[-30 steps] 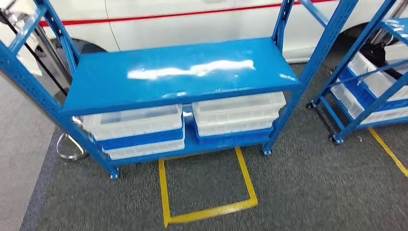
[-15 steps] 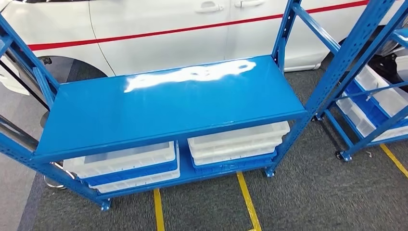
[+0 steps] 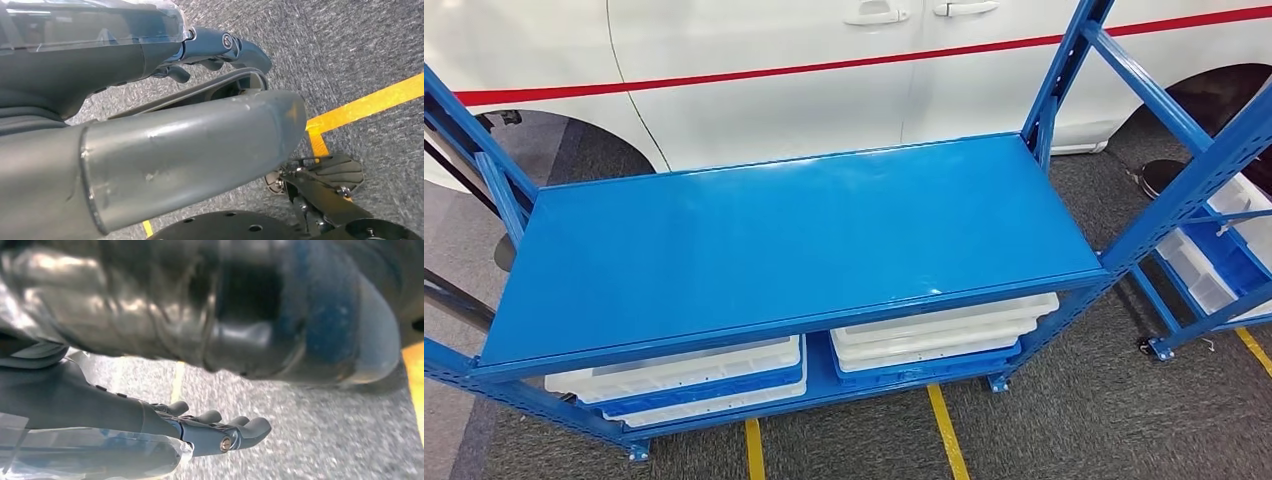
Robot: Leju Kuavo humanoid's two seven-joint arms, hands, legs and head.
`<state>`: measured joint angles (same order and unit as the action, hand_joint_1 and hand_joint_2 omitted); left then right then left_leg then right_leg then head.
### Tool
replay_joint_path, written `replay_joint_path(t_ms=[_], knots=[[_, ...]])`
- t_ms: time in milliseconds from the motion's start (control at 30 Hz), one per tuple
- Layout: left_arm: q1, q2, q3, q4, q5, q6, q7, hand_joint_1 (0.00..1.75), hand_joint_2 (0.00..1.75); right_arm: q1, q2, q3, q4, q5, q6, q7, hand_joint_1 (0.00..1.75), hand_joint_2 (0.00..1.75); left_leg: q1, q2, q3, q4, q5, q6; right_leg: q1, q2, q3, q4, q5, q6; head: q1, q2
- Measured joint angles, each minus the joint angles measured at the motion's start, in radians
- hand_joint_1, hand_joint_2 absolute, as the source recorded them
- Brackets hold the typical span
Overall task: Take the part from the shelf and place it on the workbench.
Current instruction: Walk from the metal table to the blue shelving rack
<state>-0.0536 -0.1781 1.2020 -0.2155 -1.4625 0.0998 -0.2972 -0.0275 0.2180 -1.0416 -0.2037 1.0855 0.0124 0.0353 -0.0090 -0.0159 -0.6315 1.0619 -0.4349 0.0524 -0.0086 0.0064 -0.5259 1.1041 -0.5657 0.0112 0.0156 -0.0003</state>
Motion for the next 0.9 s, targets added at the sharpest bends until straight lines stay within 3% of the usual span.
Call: replay_joint_path(t_ms=[33, 100, 167, 233, 300, 367, 400, 467, 533, 633, 700, 767, 833, 867, 900], knots=[[0.001, -0.002, 0.000, 0.000, 0.000, 0.002, 0.002, 0.00, 0.00, 0.000, 0.000, -0.001, 0.000, 0.001, 0.000, 0.000, 0.00, 0.00, 0.000, -0.001, 0.001, 0.000, -0.001, -0.004, 0.004, 0.000, 0.002, -0.031, 0.017, -0.007, 0.000, 0.000], [0.001, -0.003, 0.000, 0.000, -0.001, 0.003, 0.004, 0.00, 0.00, -0.001, -0.001, -0.003, 0.000, 0.002, 0.000, 0.000, 0.00, 0.00, 0.001, -0.002, 0.000, -0.004, 0.003, -0.016, 0.009, 0.001, 0.003, -0.054, 0.021, -0.016, 0.000, 0.000], [0.001, -0.002, 0.000, -0.001, -0.001, 0.004, 0.004, 0.00, 0.00, -0.001, 0.001, -0.003, 0.000, 0.003, 0.000, 0.000, 0.00, 0.00, 0.000, -0.001, -0.002, -0.004, -0.001, -0.028, 0.001, -0.001, 0.006, -0.069, 0.032, -0.026, -0.001, 0.000], [0.001, 0.000, 0.000, -0.001, -0.001, 0.005, 0.004, 0.00, 0.00, -0.001, 0.004, -0.003, 0.000, 0.003, 0.000, 0.000, 0.00, 0.00, 0.002, 0.002, -0.023, 0.051, -0.047, -0.041, -0.008, -0.007, 0.009, -0.083, 0.044, -0.036, -0.002, 0.000], [0.002, 0.000, 0.000, -0.001, -0.001, 0.005, 0.004, 0.00, 0.00, 0.000, 0.003, -0.004, 0.000, 0.003, 0.000, 0.000, 0.00, 0.00, 0.011, 0.005, -0.067, 0.171, -0.117, -0.054, -0.009, -0.012, 0.005, -0.084, 0.049, -0.039, -0.003, 0.000], [0.002, 0.000, 0.000, -0.001, -0.002, 0.005, 0.005, 0.00, 0.00, 0.000, 0.003, -0.005, 0.000, 0.003, 0.000, 0.001, 0.00, 0.00, 0.021, 0.007, -0.086, 0.245, -0.142, -0.065, -0.010, -0.016, 0.001, -0.081, 0.050, -0.038, -0.003, 0.000], [0.002, 0.000, 0.000, -0.001, -0.002, 0.005, 0.006, 0.00, 0.00, 0.000, 0.003, -0.005, 0.000, 0.003, 0.001, 0.001, 0.00, 0.00, 0.026, 0.009, -0.068, 0.227, -0.128, -0.069, -0.012, -0.018, 0.001, -0.079, 0.050, -0.036, -0.003, 0.000], [0.001, 0.001, 0.000, -0.001, -0.003, 0.007, 0.006, 0.00, 0.00, -0.001, 0.004, -0.007, 0.000, 0.003, 0.001, 0.003, 0.00, 0.00, 0.033, 0.010, 0.013, 0.097, -0.076, -0.075, -0.016, -0.018, 0.002, -0.077, 0.049, -0.029, -0.003, 0.000], [0.000, 0.002, 0.000, -0.001, -0.003, 0.013, 0.001, 0.00, 0.00, -0.003, 0.005, -0.008, 0.000, 0.003, 0.000, 0.005, 0.00, 0.00, 0.030, 0.009, 0.075, -0.014, -0.051, -0.069, -0.017, -0.018, 0.001, -0.074, 0.048, -0.014, -0.003, 0.000], [0.000, 0.002, 0.000, -0.001, -0.004, 0.027, -0.004, 0.00, 0.00, -0.004, 0.009, -0.011, 0.000, 0.005, 0.000, 0.006, 0.00, 0.00, 0.022, 0.007, 0.084, -0.039, -0.049, -0.048, -0.015, -0.016, 0.002, -0.081, 0.053, 0.008, -0.003, 0.000], [0.001, 0.003, 0.000, -0.001, -0.004, 0.029, -0.004, 0.00, 0.00, -0.004, 0.010, -0.012, 0.000, 0.006, 0.000, 0.005, 0.00, 0.00, 0.024, 0.010, 0.087, -0.052, -0.039, -0.031, -0.018, -0.014, -0.004, -0.063, 0.037, 0.016, -0.003, 0.000], [0.001, 0.004, 0.000, -0.001, -0.004, 0.031, -0.005, 0.00, 0.00, -0.004, 0.010, -0.014, 0.000, 0.006, 0.000, 0.002, 0.00, 0.00, 0.025, 0.012, 0.085, -0.059, -0.032, -0.017, -0.018, -0.012, -0.046, 0.026, -0.020, 0.019, -0.002, 0.000], [0.001, 0.004, 0.000, -0.001, -0.004, 0.033, -0.006, 0.00, 0.00, -0.003, 0.010, -0.016, 0.000, 0.008, 0.000, -0.001, 0.00, 0.00, 0.020, 0.013, 0.079, -0.058, -0.029, -0.011, -0.017, -0.010, -0.107, 0.152, -0.076, 0.019, -0.002, 0.000], [0.001, 0.004, 0.000, -0.001, -0.005, 0.034, -0.006, 0.00, 0.00, -0.003, 0.010, -0.016, 0.000, 0.008, 0.000, -0.002, 0.00, 0.00, 0.018, 0.013, 0.078, -0.056, -0.028, -0.010, -0.016, -0.010, -0.124, 0.186, -0.082, 0.019, -0.002, 0.000], [0.002, 0.004, 0.000, -0.001, -0.006, 0.036, -0.005, 0.00, 0.00, -0.003, 0.010, -0.017, 0.000, 0.009, -0.001, -0.002, 0.00, 0.00, 0.016, 0.013, 0.076, -0.053, -0.027, -0.009, -0.015, -0.010, -0.122, 0.182, -0.067, 0.017, -0.002, 0.000]])
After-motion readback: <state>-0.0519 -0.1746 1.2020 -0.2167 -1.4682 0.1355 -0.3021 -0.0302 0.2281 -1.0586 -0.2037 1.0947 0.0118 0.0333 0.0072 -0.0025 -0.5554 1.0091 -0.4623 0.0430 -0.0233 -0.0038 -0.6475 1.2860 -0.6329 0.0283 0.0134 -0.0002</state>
